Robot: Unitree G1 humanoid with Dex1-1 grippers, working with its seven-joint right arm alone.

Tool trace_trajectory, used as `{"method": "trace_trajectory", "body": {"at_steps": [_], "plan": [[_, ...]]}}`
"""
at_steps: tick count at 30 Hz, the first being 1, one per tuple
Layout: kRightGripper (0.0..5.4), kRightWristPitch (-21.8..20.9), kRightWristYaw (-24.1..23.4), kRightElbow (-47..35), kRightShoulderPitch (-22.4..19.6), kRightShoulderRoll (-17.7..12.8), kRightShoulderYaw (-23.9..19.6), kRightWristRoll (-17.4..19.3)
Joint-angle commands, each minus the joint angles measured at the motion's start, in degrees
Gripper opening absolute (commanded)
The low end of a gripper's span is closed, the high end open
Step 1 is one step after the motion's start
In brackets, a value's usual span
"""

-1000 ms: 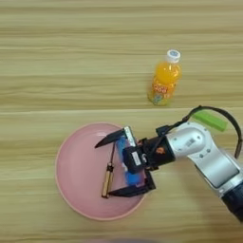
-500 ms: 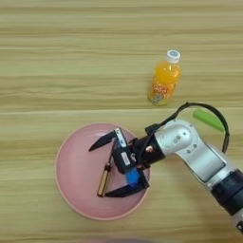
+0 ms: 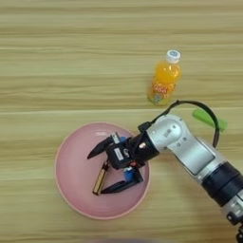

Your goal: Move the objects on the table

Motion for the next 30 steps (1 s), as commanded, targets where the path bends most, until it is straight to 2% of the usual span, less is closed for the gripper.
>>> {"method": "trace_trajectory", "body": {"at_steps": [1, 13, 27, 30], "plan": [[3.61, 0.8, -1.5, 1.4, -3.6, -0.8, 1.0, -3.4], [2.26, 2.1, 1.6, 6.7, -7.3, -0.5, 4.8, -4.5], [0.89, 1.6, 1.9, 9.0, -7.7, 0.9, 5.1, -3.7], [0.82, 1.6, 2.1, 9.1, -7.6, 1.6, 4.9, -2.8]]}}
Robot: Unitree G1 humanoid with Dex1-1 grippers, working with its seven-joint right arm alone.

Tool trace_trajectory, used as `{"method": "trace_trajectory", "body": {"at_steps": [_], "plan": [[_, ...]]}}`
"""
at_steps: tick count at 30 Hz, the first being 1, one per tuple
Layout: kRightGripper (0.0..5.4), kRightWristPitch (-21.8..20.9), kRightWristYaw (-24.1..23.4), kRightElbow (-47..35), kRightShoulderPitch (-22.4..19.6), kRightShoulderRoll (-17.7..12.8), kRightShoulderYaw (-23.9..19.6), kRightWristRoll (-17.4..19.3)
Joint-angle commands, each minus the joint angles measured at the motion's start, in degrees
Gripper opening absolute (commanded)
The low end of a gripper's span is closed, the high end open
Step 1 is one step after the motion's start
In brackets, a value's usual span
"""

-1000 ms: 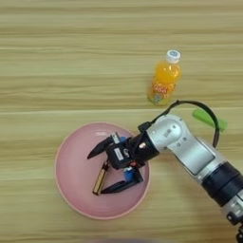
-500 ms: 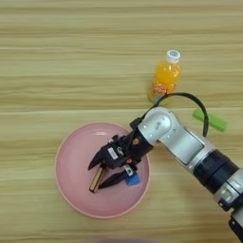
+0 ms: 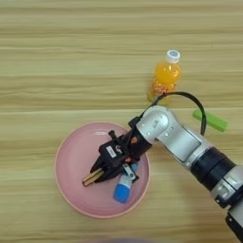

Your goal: Move the objects on the table

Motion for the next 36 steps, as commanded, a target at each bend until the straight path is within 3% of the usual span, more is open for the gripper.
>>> {"method": "trace_trajectory", "body": {"at_steps": [1, 15, 25, 31, 36], "plan": [[0.82, 0.9, -2.2, 1.7, -0.9, -0.5, 0.2, -2.5], [0.82, -0.9, -7.1, -3.1, -1.9, 2.7, -7.1, 3.1], [0.81, 0.4, -9.2, -10.4, -1.0, 3.2, -13.3, 8.7], [0.81, 1.9, -10.1, -16.5, -0.2, 2.0, -16.4, 11.4], [0.81, 3.5, -10.1, -23.6, 1.7, -1.4, -20.6, 14.9]]}}
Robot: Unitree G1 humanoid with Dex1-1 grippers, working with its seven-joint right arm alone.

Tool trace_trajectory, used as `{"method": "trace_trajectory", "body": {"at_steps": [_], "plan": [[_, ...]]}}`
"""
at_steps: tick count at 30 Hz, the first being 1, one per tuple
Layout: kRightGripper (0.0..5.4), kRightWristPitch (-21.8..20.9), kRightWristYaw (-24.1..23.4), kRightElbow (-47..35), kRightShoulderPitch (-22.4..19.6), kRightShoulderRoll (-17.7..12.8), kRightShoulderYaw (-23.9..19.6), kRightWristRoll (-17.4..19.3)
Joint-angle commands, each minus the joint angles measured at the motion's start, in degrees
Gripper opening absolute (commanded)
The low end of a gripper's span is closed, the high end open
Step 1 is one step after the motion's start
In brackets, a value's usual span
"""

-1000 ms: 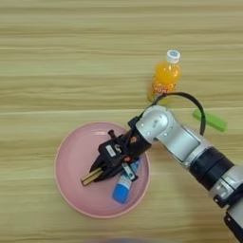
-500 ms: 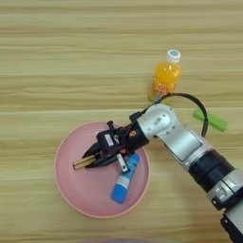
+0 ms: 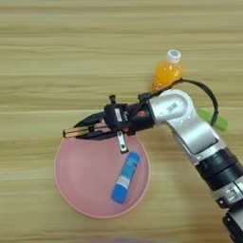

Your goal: Move the objects on the table

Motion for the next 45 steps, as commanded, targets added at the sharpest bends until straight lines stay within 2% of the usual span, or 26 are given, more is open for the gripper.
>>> {"method": "trace_trajectory", "body": {"at_steps": [1, 7, 12, 17, 22, 26, 32, 35, 38, 45], "plan": [[0.81, 1.1, -2.0, -7.1, -1.6, -3.6, -5.4, 4.1], [0.81, 2.4, -2.0, -8.8, 2.0, -9.3, -10.7, 6.3], [0.81, 3.1, -2.6, -7.7, 4.7, -12.3, -14.0, 7.5], [0.81, 3.5, -3.4, -5.2, 6.7, -14.0, -17.0, 8.0], [0.81, 3.1, -4.7, 1.9, 7.2, -15.3, -19.6, 7.4], [0.81, 2.0, -5.1, 12.4, 6.1, -16.8, -20.5, 5.5], [0.81, -0.6, -5.7, 26.4, 3.1, -16.3, -19.9, 2.8], [0.81, -2.0, -5.2, 31.0, 2.2, -15.5, -19.1, 1.8], [0.81, -3.6, -5.0, 33.4, 2.1, -14.6, -17.8, 0.4], [0.81, -5.8, -5.3, 36.0, 1.6, -14.6, -16.8, -1.7]]}}
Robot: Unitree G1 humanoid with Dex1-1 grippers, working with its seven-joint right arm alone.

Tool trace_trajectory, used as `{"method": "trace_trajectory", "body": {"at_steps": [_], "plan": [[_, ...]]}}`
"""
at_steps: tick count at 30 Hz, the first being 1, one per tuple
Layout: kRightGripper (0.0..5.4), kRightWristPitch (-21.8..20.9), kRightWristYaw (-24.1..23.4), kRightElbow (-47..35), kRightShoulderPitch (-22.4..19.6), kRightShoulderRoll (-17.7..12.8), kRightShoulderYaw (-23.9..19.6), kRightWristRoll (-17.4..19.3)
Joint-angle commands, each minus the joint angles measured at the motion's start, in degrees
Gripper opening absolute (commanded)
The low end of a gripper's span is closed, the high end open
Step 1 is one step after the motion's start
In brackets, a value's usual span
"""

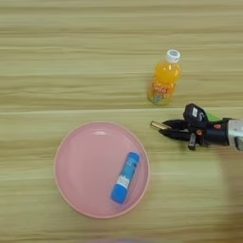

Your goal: Move the objects on the table

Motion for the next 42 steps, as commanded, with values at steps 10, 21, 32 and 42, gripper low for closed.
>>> {"method": "trace_trajectory", "body": {"at_steps": [10, 21, 32, 42], "plan": [[1.67, -1.5, 0.7, -2.3, -3.2, -2.6, -0.5, 0.1], [2.84, -1.1, 1.4, -5.9, -3.2, -2.9, -1.9, 1.6], [3.95, 1.6, 2.6, -15.7, -2.0, -4.7, -5.4, 5.5], [4.97, 5.1, 3.0, -29.0, -0.6, -5.7, -10.9, 13.8]]}}
